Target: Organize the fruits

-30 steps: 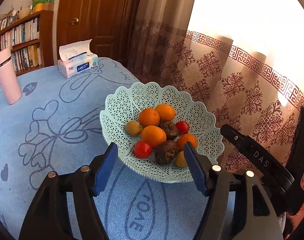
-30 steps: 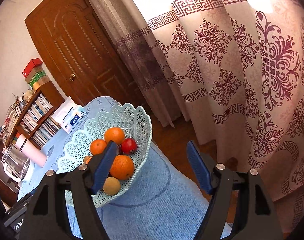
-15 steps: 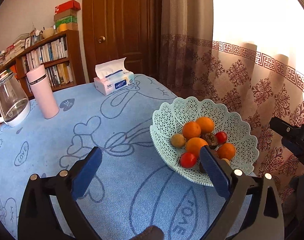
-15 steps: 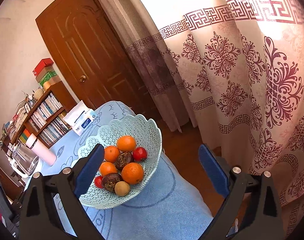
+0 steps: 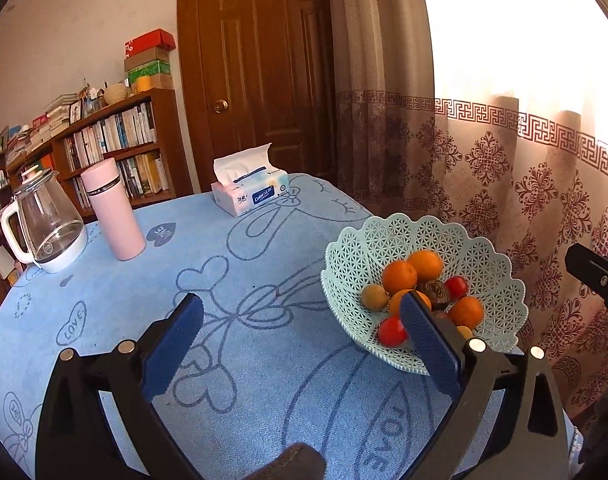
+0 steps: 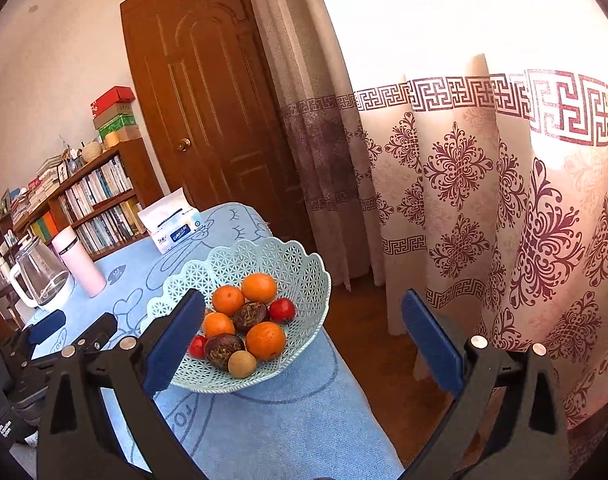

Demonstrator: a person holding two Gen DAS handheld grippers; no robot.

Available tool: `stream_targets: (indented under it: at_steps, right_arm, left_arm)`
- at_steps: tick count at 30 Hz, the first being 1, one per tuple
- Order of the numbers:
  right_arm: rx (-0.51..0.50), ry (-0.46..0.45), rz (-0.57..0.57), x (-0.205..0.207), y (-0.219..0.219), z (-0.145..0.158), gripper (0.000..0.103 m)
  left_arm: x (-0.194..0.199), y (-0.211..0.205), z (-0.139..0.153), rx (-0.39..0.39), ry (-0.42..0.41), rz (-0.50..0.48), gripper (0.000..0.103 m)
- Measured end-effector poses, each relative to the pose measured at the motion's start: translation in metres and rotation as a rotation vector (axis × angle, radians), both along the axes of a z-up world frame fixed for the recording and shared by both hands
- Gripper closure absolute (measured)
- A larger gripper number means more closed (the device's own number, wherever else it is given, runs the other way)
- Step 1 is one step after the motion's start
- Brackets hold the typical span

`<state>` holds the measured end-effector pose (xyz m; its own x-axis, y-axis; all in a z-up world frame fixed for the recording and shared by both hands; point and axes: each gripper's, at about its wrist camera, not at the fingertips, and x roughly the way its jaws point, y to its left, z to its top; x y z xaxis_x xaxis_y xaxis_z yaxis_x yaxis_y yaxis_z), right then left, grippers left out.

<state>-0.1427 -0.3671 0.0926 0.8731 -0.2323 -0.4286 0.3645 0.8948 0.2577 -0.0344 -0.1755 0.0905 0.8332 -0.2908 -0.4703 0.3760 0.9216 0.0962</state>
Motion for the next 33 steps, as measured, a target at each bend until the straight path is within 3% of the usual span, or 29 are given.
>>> stream_targets:
  at_steps: [11,33]
  right_arm:
    - [-0.076,0.084,0.089,0.013,0.028,-0.015,0.003]
    - [-0.126,0.107,0.096,0.017,0.034,-0.018,0.003]
  left_arm:
    - [-0.004,0.002,-0.005,0.022,-0.020,0.025,0.005]
    - [-0.010,-0.001,-0.006,0.034,-0.033,0.003,0.005]
